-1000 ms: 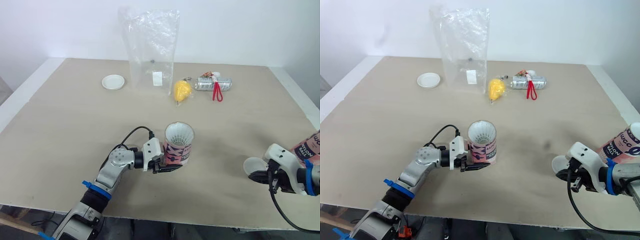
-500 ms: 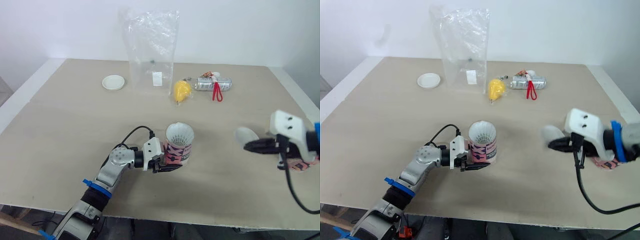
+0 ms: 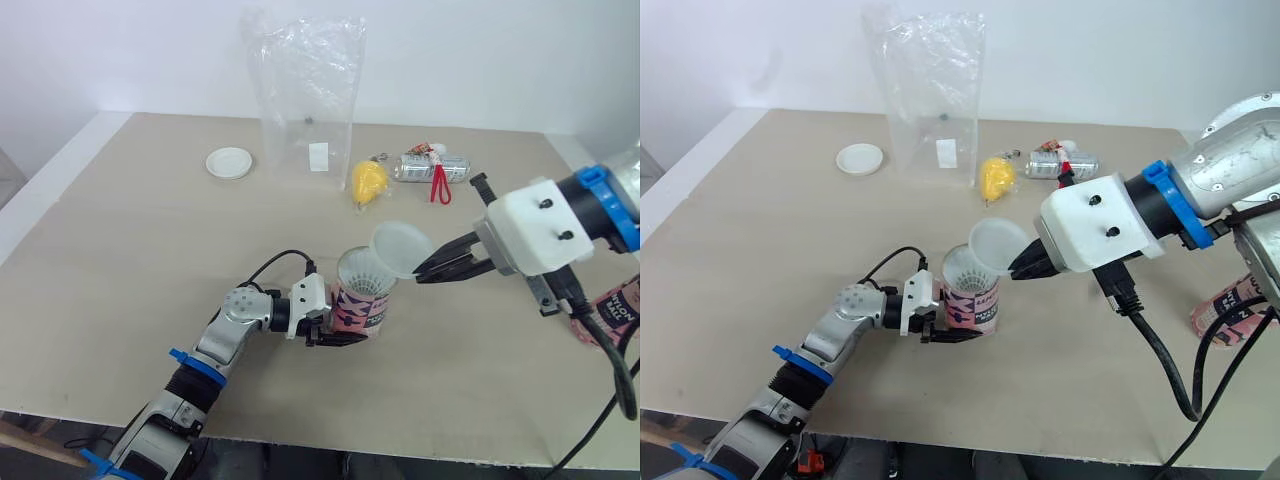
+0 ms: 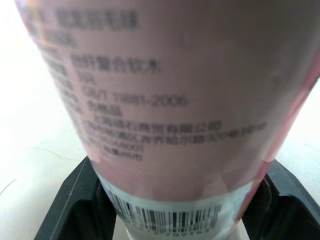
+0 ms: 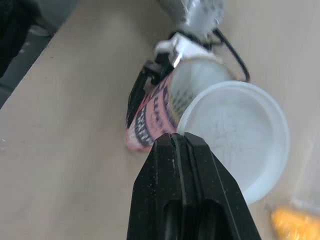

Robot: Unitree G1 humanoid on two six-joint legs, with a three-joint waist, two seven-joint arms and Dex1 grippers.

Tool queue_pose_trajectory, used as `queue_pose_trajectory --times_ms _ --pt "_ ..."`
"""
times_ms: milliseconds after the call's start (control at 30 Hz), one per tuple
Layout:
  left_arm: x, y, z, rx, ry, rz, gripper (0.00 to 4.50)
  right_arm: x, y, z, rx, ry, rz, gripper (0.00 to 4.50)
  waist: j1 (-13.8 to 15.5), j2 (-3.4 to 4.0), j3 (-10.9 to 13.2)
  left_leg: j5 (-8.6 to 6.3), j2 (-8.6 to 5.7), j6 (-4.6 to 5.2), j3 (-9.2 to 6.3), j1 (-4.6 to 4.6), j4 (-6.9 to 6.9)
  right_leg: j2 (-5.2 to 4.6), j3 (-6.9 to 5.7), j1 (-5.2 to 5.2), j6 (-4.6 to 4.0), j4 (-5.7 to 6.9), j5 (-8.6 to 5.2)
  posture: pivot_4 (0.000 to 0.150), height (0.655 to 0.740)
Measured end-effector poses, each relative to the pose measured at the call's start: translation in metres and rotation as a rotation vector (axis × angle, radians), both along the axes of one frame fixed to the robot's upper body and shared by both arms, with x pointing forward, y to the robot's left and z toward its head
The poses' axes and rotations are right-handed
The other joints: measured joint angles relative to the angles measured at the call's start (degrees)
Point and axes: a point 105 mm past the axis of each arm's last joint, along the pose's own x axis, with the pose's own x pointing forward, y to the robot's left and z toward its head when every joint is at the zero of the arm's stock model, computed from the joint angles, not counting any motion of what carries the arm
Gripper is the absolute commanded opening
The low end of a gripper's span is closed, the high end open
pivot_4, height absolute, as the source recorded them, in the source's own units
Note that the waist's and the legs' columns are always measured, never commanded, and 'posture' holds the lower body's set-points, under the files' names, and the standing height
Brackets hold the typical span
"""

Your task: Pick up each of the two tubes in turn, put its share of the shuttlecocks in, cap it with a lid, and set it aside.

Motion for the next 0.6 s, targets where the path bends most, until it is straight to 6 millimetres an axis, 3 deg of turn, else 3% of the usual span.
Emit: queue_pose_trajectory --times_ms 200,600 --pt "-0.002 0.0 0.002 0.042 -0.026 -0.04 2.75 0.007 0.006 -0.004 -0.039 -0.011 0.056 0.05 0.03 0.02 -0.01 -0.2 0.02 0.07 -0.01 0.0 -0.02 0.02 -0.02 0.0 -0.4 0.05 -0.03 0.15 0.74" --pt "-0.001 -0.002 0.003 0.053 0.032 -0.039 2.75 0.003 0.013 -0.015 -0.094 0.042 0.13 0.05 0.16 0.03 -0.01 -0.31 0.0 0.11 -0.11 0.03 0.06 0.03 -0.09 0.13 -0.41 0.06 -0.14 0.15 0.74"
